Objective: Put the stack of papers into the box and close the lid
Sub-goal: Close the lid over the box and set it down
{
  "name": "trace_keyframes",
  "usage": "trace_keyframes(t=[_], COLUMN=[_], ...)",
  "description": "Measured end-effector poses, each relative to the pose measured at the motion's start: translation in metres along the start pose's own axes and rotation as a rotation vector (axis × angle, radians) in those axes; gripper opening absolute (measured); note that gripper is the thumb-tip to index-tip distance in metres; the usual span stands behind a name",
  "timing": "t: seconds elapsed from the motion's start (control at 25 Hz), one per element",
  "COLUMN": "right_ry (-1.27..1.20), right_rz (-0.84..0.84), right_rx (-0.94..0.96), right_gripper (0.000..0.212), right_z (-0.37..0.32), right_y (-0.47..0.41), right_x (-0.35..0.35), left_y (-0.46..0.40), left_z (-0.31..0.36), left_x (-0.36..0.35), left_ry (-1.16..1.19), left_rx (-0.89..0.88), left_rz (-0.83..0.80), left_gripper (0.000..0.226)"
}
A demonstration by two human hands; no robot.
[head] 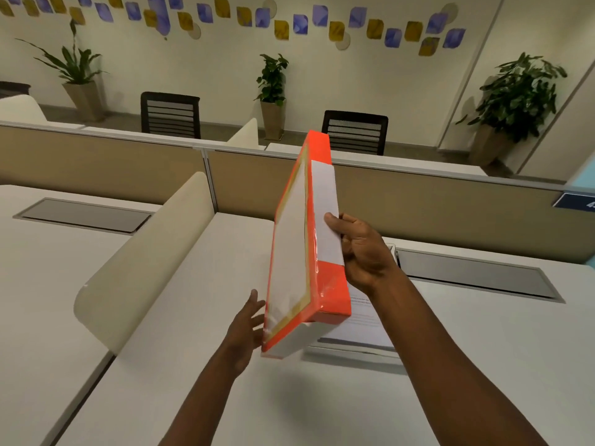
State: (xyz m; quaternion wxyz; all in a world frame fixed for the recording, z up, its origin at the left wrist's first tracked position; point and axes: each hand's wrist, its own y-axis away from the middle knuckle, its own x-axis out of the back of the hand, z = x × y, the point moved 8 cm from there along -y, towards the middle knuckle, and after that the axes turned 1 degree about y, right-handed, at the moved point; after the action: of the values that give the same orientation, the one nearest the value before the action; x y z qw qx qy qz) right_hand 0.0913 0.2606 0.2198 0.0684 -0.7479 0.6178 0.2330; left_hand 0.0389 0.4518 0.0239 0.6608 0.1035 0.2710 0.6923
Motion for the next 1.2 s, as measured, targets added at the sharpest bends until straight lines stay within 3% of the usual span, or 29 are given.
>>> trace_keyframes(t=[0.08, 0.2, 0.32, 0.44, 0.52, 0.64, 0.72, 1.0, 1.2], right_ry=[-0.034, 0.023, 0.117, 0.307, 0.401, 0.413, 0.438, 0.716, 0.858], right_rz=[-0.028, 0.044, 0.265, 0.521, 0.622, 0.652, 0.642, 0.637, 0.617], right_rx=[0.001, 0.007, 0.04, 0.154, 0.165, 0.125, 0.099, -0.02, -0.115], right_gripper=[0.036, 0.042, 0.048, 0.023, 0.022, 0.026, 0.021, 0.04, 0.047], right_z=[-0.007, -0.015, -0.021, -0.026, -0.019, -0.002, 0.01, 0.067, 0.095], right_y=[0.015, 0.03, 0.041, 0.06, 0.073, 0.082, 0.081, 0.07, 0.06], right_x=[0.014, 0.056, 0.114, 0.166, 0.193, 0.22, 0.233, 0.276, 0.289], left_y=[0.004, 0.006, 0.009, 0.01, 0.007, -0.004, -0.011, -0.024, -0.03], left_z=[-0.005, -0.004, 0.002, 0.011, 0.015, 0.017, 0.017, 0.012, -0.013], left_x=[-0.017, -0.029, -0.039, -0.053, -0.066, -0.084, -0.096, -0.13, -0.128], left_ry=[0.093, 0.111, 0.022, -0.109, -0.198, -0.308, -0.363, -0.575, -0.641], left_rx=[-0.029, -0.226, -0.334, -0.375, -0.39, -0.388, -0.39, -0.406, -0.356], left_rz=[-0.081, -0.081, -0.034, 0.017, 0.008, 0.013, 0.034, 0.042, 0.072], left_gripper=[0.053, 0.038, 0.042, 0.051, 0.059, 0.069, 0.066, 0.055, 0.07])
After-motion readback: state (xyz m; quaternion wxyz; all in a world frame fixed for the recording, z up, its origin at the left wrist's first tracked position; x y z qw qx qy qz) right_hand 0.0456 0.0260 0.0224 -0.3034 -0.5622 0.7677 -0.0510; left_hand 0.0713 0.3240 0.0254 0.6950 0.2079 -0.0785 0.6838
